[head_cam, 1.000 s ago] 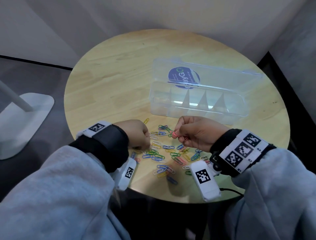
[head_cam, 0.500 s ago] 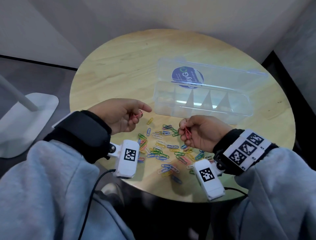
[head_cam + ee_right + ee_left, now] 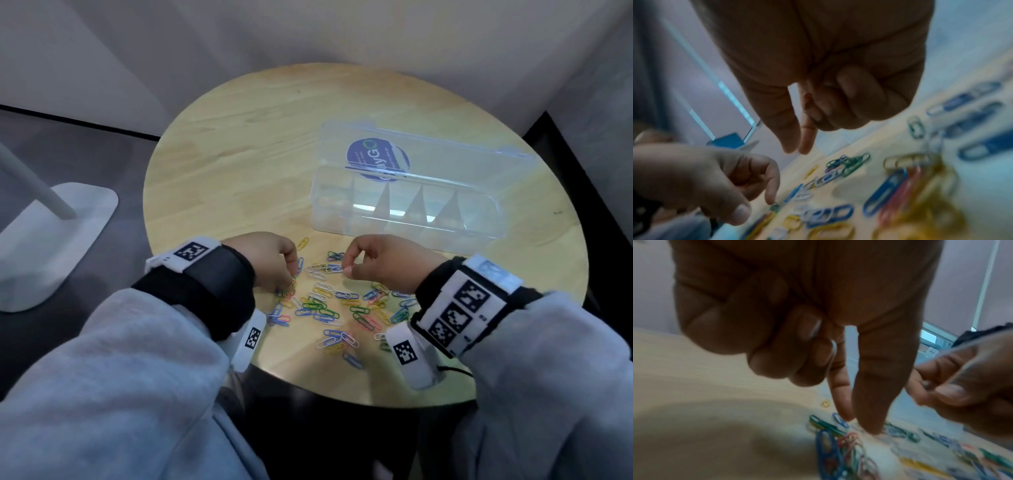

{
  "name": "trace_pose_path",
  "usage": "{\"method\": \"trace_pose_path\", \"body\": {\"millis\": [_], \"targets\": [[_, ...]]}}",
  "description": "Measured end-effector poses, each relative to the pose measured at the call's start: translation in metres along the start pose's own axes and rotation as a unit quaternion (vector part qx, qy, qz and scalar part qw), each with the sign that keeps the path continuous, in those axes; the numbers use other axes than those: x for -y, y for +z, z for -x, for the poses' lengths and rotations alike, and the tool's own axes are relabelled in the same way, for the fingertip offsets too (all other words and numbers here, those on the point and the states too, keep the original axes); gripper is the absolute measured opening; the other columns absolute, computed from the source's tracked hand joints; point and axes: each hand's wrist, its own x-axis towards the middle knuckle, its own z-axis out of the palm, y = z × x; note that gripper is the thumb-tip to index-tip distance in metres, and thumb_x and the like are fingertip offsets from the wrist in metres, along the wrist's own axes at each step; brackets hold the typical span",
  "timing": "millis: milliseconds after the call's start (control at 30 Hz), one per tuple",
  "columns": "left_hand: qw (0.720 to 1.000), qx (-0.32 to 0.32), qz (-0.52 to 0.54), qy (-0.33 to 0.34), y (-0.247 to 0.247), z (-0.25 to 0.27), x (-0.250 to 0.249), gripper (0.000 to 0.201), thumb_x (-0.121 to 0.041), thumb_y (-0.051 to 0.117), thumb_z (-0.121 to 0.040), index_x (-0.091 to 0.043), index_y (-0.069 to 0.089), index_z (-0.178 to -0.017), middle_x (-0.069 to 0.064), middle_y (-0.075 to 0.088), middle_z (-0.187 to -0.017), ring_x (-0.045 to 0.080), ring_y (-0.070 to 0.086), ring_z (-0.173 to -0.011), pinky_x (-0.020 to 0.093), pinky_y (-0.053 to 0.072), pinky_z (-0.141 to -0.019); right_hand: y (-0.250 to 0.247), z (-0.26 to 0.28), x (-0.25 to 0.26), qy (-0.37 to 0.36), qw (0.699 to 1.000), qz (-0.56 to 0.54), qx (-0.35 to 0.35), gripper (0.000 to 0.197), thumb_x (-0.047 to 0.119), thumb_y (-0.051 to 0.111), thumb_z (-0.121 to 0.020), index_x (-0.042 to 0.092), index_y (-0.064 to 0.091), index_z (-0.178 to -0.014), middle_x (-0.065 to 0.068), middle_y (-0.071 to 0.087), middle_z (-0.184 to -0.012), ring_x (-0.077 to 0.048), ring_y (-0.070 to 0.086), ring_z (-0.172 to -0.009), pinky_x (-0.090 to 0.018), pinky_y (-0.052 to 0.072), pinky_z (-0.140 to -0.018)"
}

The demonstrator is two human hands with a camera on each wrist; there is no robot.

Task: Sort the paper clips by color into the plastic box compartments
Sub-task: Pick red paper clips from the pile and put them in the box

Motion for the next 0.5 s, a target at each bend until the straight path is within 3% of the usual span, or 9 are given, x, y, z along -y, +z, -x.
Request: {"method": "trace_pose_path", "body": {"millis": [100, 200, 267, 333, 433, 500], "targets": [[1.000, 0.001, -0.014, 0.005, 0.006, -0.002, -0.003, 0.019, -0.022, 0.073, -0.074, -0.027, 0.058, -0.084, -0.010, 0.049, -0.067, 0.013, 0.049, -0.074, 0.019, 0.030, -0.053, -0.001, -0.009, 0.017, -0.034, 0.991, 0.121, -0.036, 0.015, 0.021, 0.063, -0.084, 0.024, 0.063, -0.099, 0.010, 0.045, -0.064, -0.009, 0.044, -0.056, -0.024, 0.035, -0.054], [1.000, 0.005, -0.009, 0.004, 0.007, -0.004, -0.002, 0.018, -0.022, 0.074, -0.073, -0.025, 0.057, -0.080, -0.011, 0.051, -0.065, 0.012, 0.049, -0.072, 0.019, 0.031, -0.051, 0.002, -0.022, 0.028, -0.030, 0.972, 0.230, -0.037, 0.027, 0.014, 0.057, -0.087, 0.025, 0.057, -0.111, 0.004, 0.052, -0.089, -0.015, 0.049, -0.077, -0.025, 0.036, -0.062], [1.000, 0.012, -0.007, 0.004, 0.007, -0.005, -0.001, 0.016, -0.021, 0.073, -0.074, -0.024, 0.058, -0.078, -0.009, 0.053, -0.065, 0.010, 0.049, -0.067, 0.019, 0.032, -0.050, 0.004, -0.029, 0.033, -0.025, 0.959, 0.282, -0.012, 0.028, 0.010, 0.055, -0.087, 0.022, 0.055, -0.113, 0.004, 0.049, -0.087, -0.017, 0.048, -0.083, -0.024, 0.035, -0.057], [1.000, 0.022, -0.005, 0.006, 0.008, -0.007, -0.001, 0.014, -0.020, 0.072, -0.076, -0.023, 0.058, -0.077, -0.007, 0.056, -0.064, 0.010, 0.050, -0.064, 0.020, 0.033, -0.052, 0.006, -0.033, 0.037, -0.021, 0.951, 0.307, 0.011, 0.021, 0.011, 0.056, -0.088, 0.017, 0.056, -0.108, 0.005, 0.048, -0.082, -0.018, 0.047, -0.082, -0.021, 0.032, -0.051], [0.999, 0.036, 0.000, 0.010, 0.009, -0.009, 0.000, 0.015, -0.019, 0.071, -0.076, -0.021, 0.057, -0.073, -0.007, 0.056, -0.062, 0.012, 0.050, -0.065, 0.021, 0.034, -0.054, 0.009, -0.036, 0.038, -0.013, 0.946, 0.322, 0.032, 0.006, 0.018, 0.056, -0.089, 0.014, 0.054, -0.093, -0.001, 0.054, -0.094, -0.019, 0.049, -0.085, -0.024, 0.039, -0.060], [0.999, 0.041, 0.003, 0.011, 0.008, -0.008, 0.000, 0.015, -0.019, 0.070, -0.077, -0.021, 0.056, -0.071, -0.006, 0.056, -0.062, 0.009, 0.047, -0.059, 0.020, 0.033, -0.052, 0.010, -0.038, 0.034, -0.010, 0.956, 0.289, 0.043, 0.006, 0.015, 0.057, -0.085, 0.014, 0.054, -0.080, -0.003, 0.057, -0.091, -0.019, 0.050, -0.081, -0.025, 0.041, -0.061]]}}
